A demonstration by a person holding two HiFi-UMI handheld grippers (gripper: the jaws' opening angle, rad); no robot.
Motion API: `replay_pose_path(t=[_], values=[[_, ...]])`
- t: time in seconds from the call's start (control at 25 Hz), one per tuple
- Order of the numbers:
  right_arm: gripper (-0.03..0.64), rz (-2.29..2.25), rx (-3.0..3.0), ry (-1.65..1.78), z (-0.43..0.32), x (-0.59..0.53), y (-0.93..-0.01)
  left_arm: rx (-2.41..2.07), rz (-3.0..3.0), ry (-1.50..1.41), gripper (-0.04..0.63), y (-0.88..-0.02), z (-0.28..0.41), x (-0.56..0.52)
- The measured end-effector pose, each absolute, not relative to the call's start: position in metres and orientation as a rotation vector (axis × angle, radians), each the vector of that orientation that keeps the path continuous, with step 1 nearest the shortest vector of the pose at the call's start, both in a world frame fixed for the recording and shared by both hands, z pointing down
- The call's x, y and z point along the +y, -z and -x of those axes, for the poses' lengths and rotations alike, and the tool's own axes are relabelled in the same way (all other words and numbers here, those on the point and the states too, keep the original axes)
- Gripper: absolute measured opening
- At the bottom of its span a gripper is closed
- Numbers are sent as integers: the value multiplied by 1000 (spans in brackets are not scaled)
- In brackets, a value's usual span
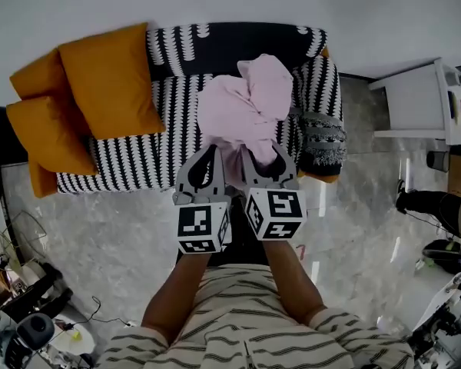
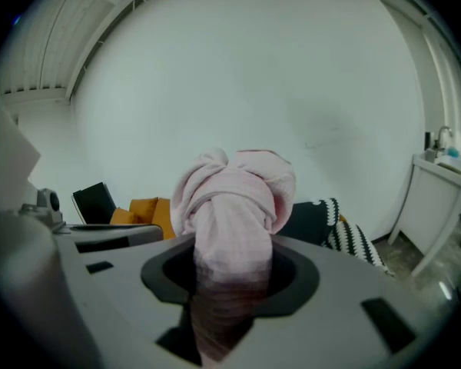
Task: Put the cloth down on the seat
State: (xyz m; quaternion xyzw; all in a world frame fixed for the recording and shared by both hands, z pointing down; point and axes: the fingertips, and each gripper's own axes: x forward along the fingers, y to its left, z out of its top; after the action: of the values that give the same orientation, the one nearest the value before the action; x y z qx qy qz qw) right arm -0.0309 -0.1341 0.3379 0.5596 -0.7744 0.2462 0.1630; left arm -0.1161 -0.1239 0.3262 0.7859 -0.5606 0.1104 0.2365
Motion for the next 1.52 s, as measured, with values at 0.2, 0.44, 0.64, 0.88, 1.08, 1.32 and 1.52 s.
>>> replay_pose_path(t=[0.2,0.44,0.64,0.88,1.08,1.32,1.52], values=[[176,-1570,-2155,-756,24,-128,-371,-1523,-2099,-305,5,-350,113,-120],[176,-1533,-2116,-809,24,-124,-413,-1516,-2045,-342,5,-390,113,-118],[176,-1514,-2090,-860,28,-125,-438,-1535,-2004,-360,5,-408,126,-118],[176,-1476,-2055,-891,31,-126,-468,-1538,-1954,-393,5,-437,131,-123],[176,-1450,-2020,-927,31,-121,-496,-1545,-1898,-424,5,-464,131,-119],[176,-1402,-2006,-926,36,-120,-526,-1532,-1869,-448,5,-495,129,-118],[176,-1401,-1974,-951,32,-117,-553,-1523,-1835,-464,5,-519,129,-113]])
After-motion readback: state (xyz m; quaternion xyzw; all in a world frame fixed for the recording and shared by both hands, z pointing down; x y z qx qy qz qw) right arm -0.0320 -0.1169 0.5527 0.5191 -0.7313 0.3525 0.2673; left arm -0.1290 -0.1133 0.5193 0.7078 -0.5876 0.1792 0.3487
